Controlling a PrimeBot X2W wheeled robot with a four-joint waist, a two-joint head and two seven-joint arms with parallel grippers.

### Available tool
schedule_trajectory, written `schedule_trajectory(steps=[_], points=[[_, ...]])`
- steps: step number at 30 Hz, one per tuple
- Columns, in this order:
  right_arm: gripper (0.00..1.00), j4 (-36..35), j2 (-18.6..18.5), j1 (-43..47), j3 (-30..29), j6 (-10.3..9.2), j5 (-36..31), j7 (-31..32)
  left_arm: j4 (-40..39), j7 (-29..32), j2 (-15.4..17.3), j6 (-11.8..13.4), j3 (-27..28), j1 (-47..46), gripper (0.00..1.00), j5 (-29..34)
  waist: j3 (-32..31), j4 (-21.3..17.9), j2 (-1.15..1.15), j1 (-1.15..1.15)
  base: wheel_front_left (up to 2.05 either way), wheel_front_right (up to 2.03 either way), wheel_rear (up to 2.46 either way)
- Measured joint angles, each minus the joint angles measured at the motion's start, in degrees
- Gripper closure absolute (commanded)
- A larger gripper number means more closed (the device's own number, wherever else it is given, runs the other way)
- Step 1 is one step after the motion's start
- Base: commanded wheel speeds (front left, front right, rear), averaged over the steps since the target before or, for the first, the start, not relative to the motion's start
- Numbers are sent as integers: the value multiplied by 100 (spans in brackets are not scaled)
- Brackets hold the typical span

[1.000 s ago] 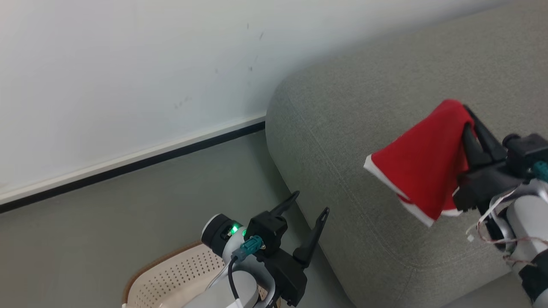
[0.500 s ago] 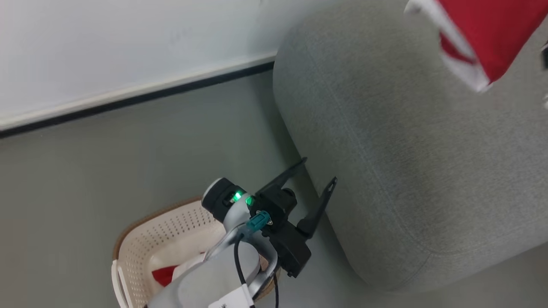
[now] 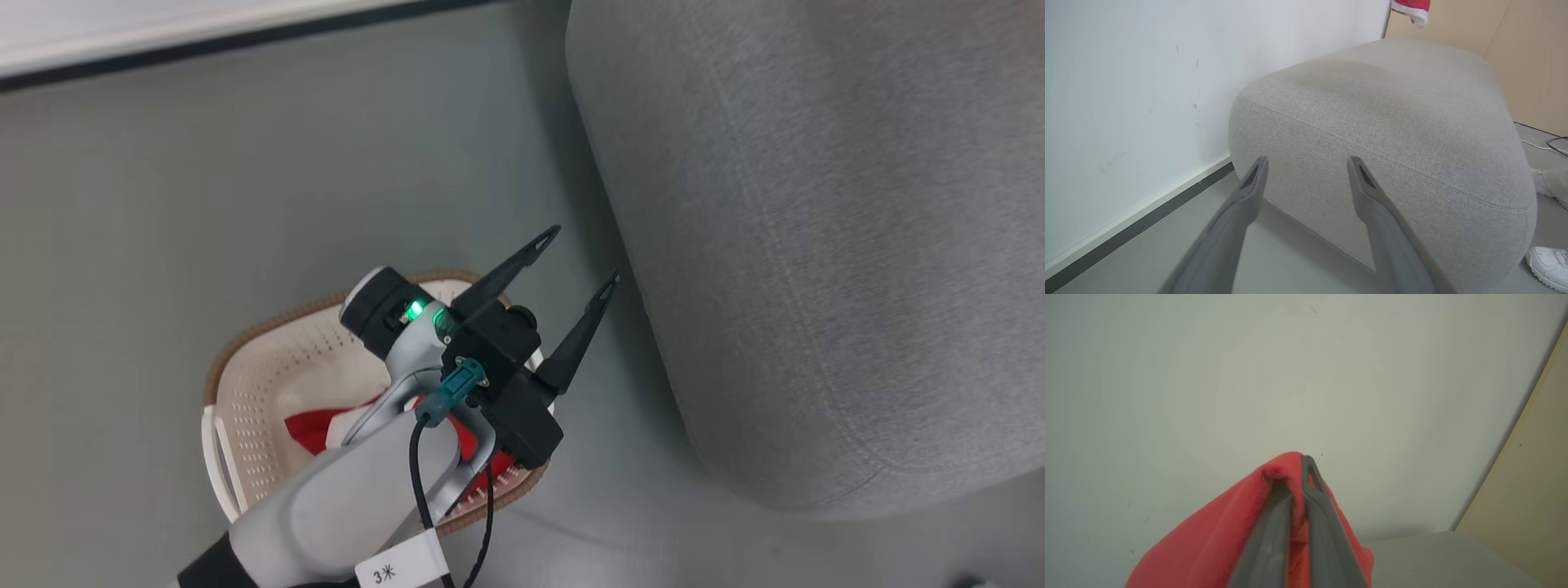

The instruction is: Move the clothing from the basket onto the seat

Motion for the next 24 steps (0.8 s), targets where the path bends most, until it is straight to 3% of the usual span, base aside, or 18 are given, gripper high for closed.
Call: schedule_trajectory(steps=[5,11,22,23,24], points=[[100,411,162,-84,-98,-152,96,-109,-213,127,197,1,48,-222,0,182,527,15,0,0,0,0,0],[100,980,672,2,-16,-194,179,-238,-225,201,327,44,60,-259,0,289,963,-67,1,0,0,0,0],[98,1726,1117,569,154,-92,186,-345,-168,249,358,44,33,-263,0,430,1132,-293,0,-1,0,0,0],[62,1751,1134,590,167,-69,186,-347,-157,248,375,44,36,-260,0,430,1111,-299,0,-1,0,0,0],[33,1751,1134,590,167,-69,186,-347,-157,248,375,44,36,-260,0,430,1111,-299,0,-1,0,0,0]])
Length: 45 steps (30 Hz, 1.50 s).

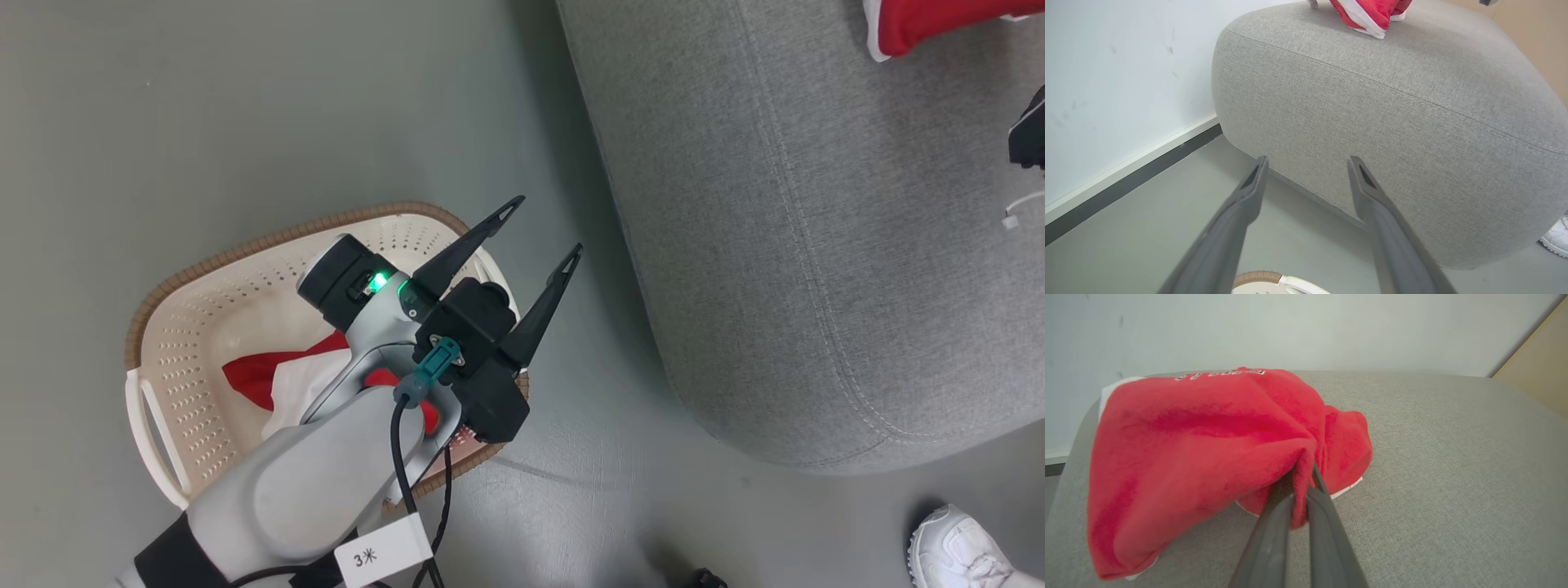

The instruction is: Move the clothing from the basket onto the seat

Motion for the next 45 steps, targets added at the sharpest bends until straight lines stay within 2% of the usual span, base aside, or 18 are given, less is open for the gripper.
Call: schedule_trajectory(steps=[1,2,12,23,36,40,45], points=[[33,19,8,20,12,27,0,-25,12,0,14,0,3,5,0,0,-23,-6,0,0,0,0,0],[0,42,9,42,19,27,-1,-43,22,0,26,0,8,15,0,0,-49,-13,0,0,0,0,0],[0,25,5,648,175,236,-122,-49,187,-158,-47,1,153,360,0,-93,-449,-45,-1,0,0,0,0],[0,-676,93,1350,169,326,-165,-49,378,-322,-272,2,656,792,0,-458,-1192,104,-2,-1,0,0,0],[0,-1533,694,2392,159,319,-123,-51,643,-361,-180,7,1517,1656,0,-767,-2209,601,-2,-1,0,0,0],[0,-1855,855,2836,207,258,-157,-51,622,-361,-144,7,1940,2099,0,-817,-2540,776,-2,-2,0,0,0],[0,-2436,981,3762,186,64,-210,-51,401,-361,-118,7,2438,2832,0,-806,-3028,1028,-2,-2,0,0,0]])
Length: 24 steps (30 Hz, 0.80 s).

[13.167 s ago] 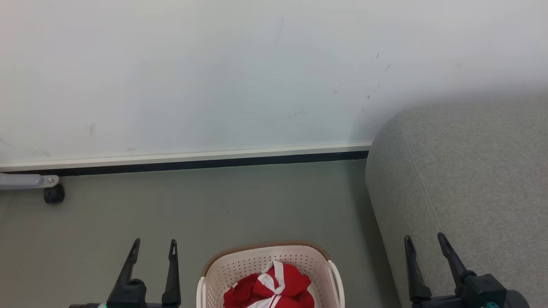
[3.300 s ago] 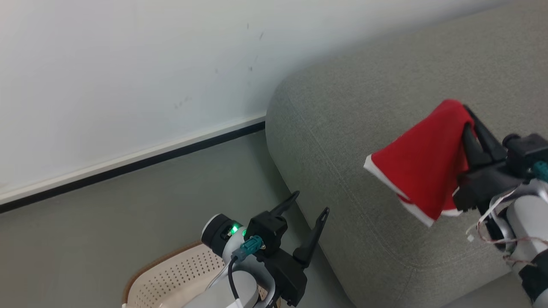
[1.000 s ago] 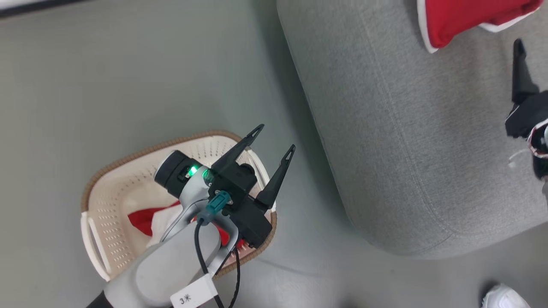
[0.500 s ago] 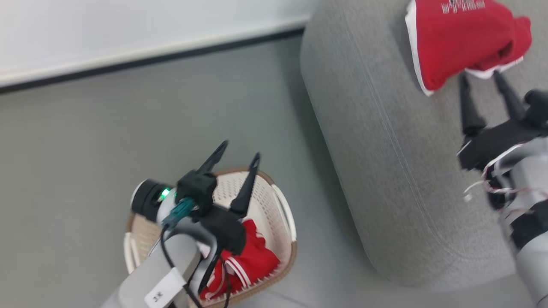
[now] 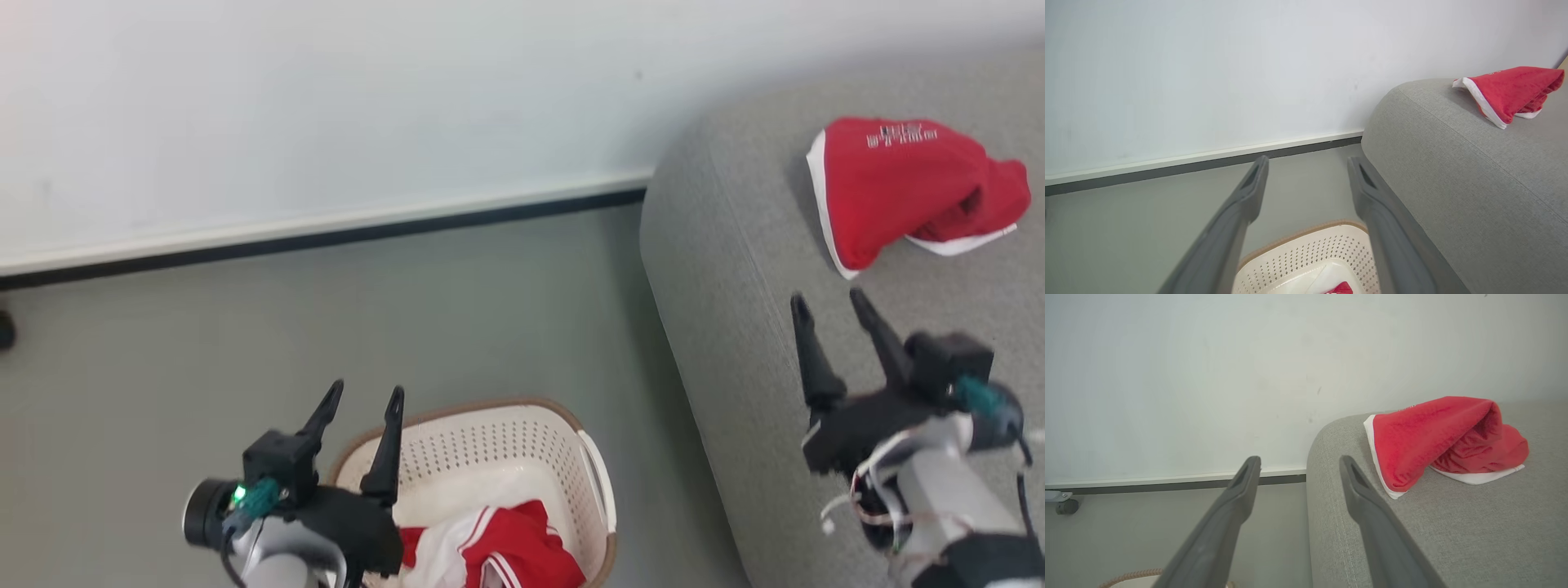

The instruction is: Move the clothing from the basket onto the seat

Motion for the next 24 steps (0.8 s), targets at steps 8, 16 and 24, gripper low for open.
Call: schedule_trajectory(steps=[8,16,24], points=[[0,-918,160,1111,4,-305,-67,1,-426,0,3,0,679,958,0,219,-514,348,1,1,0,0,0],[0,-1708,270,1740,43,-605,-255,0,-882,0,-57,0,1351,1666,0,589,-851,588,0,1,0,0,0],[0,-2309,332,2352,-24,-775,-300,0,-1376,0,-148,0,1696,2149,0,940,-965,681,2,2,0,0,0]])
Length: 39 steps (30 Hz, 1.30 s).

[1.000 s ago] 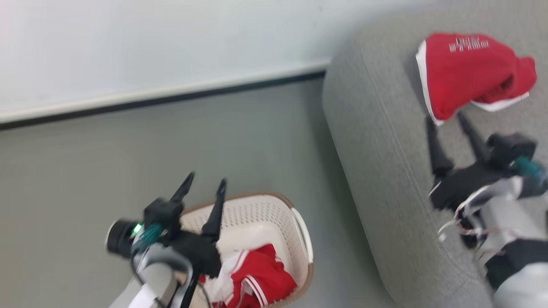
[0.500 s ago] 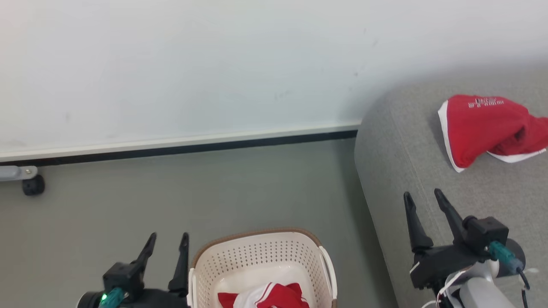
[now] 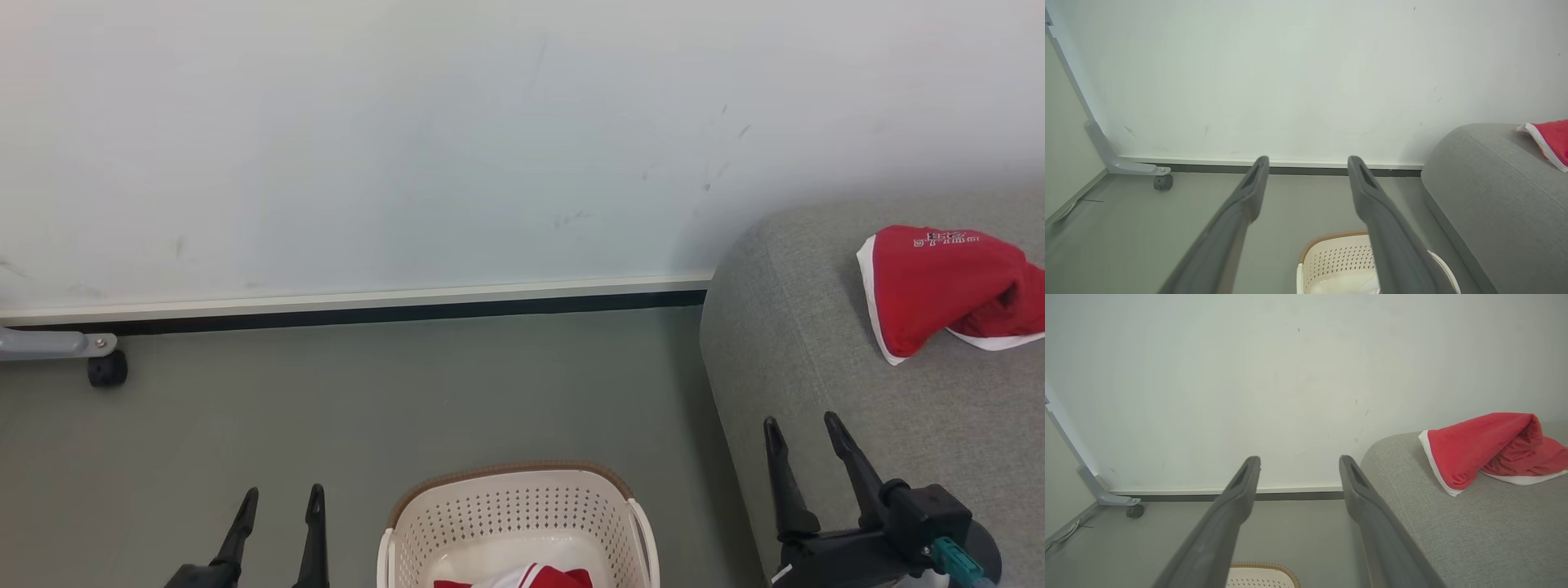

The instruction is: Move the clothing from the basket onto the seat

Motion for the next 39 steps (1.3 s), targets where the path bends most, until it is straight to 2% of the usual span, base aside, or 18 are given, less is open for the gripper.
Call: schedule_trajectory(steps=[13,39], points=[[0,-388,-58,417,-186,-78,-29,0,-400,0,-94,0,350,385,0,368,-46,-40,0,0,0,0,0],[0,-698,-101,466,-342,-122,-58,0,-669,0,-203,0,409,470,0,636,69,-47,0,0,0,0,0]])
